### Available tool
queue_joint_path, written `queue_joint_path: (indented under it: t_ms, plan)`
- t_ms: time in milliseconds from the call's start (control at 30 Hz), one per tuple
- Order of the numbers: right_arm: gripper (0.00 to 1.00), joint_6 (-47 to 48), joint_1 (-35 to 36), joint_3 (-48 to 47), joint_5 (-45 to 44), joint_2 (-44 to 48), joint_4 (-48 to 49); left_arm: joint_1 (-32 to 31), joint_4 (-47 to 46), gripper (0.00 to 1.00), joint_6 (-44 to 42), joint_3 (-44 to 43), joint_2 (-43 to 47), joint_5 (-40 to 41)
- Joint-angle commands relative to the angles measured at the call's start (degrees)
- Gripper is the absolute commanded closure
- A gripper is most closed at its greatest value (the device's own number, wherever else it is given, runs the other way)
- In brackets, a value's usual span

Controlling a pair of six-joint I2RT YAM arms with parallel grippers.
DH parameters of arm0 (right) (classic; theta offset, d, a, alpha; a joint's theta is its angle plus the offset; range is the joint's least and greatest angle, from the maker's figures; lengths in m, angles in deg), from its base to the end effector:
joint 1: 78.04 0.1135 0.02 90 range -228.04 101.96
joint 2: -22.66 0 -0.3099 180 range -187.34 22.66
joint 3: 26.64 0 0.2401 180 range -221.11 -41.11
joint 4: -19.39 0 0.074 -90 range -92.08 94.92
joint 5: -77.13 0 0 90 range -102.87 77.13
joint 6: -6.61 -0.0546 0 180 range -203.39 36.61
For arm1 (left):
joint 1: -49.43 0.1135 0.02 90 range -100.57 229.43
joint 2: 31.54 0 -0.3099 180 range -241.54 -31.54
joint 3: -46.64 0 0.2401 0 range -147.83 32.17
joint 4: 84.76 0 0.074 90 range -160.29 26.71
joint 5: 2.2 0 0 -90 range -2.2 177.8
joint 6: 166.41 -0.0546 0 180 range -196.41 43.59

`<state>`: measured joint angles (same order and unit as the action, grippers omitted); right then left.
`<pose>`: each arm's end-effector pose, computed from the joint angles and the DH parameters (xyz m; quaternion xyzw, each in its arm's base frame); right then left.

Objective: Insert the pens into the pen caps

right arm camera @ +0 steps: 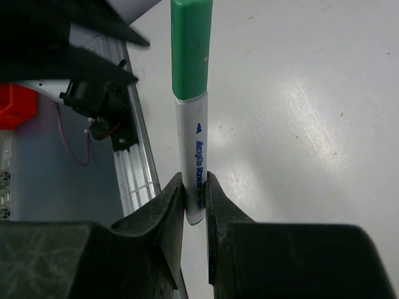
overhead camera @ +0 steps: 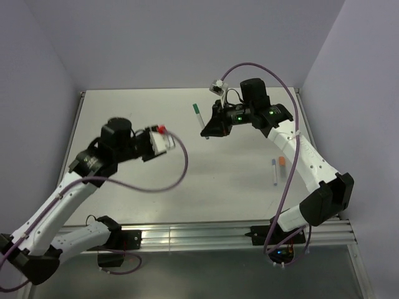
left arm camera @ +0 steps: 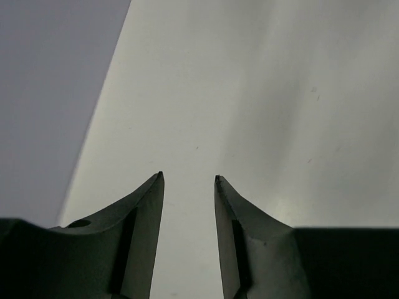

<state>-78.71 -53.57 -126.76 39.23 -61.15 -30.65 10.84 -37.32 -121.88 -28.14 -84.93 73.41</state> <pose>0.2611 0.1662 0.4293 -0.3998 0.7146 0.4543 0.3508 0.1266 -0.1184 0.3941 0.6127 0.5807 -0.0745 0.5308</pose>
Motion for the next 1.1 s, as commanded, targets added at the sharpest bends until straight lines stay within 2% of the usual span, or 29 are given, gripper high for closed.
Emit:
queue_joint_path:
  t_ms: [0,33,67,100,133,167,233,300,333,367,433,567,667,800,1000,1067]
  plan:
    - [1.00,-1.43,-0.91,2.58,2.22,3.30,2.88,12.07,0.87,0.56,34.44,-12.07,-7.14,-15.11]
    - [1.00,-1.70,-1.00,2.94,2.48,3.65,3.14,14.92,0.61,0.56,38.92,-13.33,-8.65,-22.01]
    - [1.00,-1.70,-1.00,3.12,3.79,4.09,3.23,17.82,-0.70,0.56,46.54,-14.12,-9.80,-25.65]
    - [1.00,-1.79,-1.09,3.47,4.50,4.35,3.40,23.33,-2.11,0.55,49.83,-14.39,-11.29,-29.69]
    - [1.00,-2.05,-1.00,3.56,5.29,4.36,3.84,25.65,-3.86,0.55,55.00,-14.39,-11.74,-32.16]
    - [1.00,-2.40,-1.00,3.64,5.82,4.18,4.10,29.24,-7.01,0.54,56.88,-14.65,-12.18,-37.15]
    - [1.00,-3.19,-0.91,3.82,7.93,3.74,5.07,32.51,-12.03,0.53,61.27,-14.75,-12.53,-41.22]
    - [1.00,-3.72,-0.30,5.13,8.72,3.74,6.47,35.84,-24.92,0.51,71.45,-12.39,-12.45,-46.67]
    - [1.00,-4.33,0.05,5.75,8.64,3.39,8.22,36.47,-30.89,0.50,81.06,-11.07,-12.62,-48.43]
    - [1.00,-4.51,1.10,6.28,8.64,3.22,9.11,36.91,-43.91,0.49,85.85,-9.83,-13.06,-49.67]
    - [1.00,-6.60,2.33,7.60,7.50,2.34,12.17,36.92,-57.15,0.51,96.30,-7.54,-15.25,-51.26]
    - [1.00,-9.08,5.14,8.74,4.60,1.63,16.67,36.92,-68.09,0.55,104.78,-7.10,-20.00,-55.12]
    - [1.00,-10.57,6.90,9.18,2.31,0.85,20.18,36.92,-83.62,0.53,111.56,-0.70,-19.39,-54.52]
    - [1.00,-16.27,8.49,9.18,3.89,-2.32,26.50,36.74,-86.93,0.51,111.91,2.92,-19.38,-51.97]
    - [1.00,-18.57,12.35,7.16,4.42,-5.40,28.19,35.69,-95.62,0.44,117.10,6.87,-19.48,-48.80]
    - [1.00,-18.58,13.32,6.81,4.42,-5.66,28.10,34.55,-93.89,0.42,116.14,7.58,-18.95,-48.37]
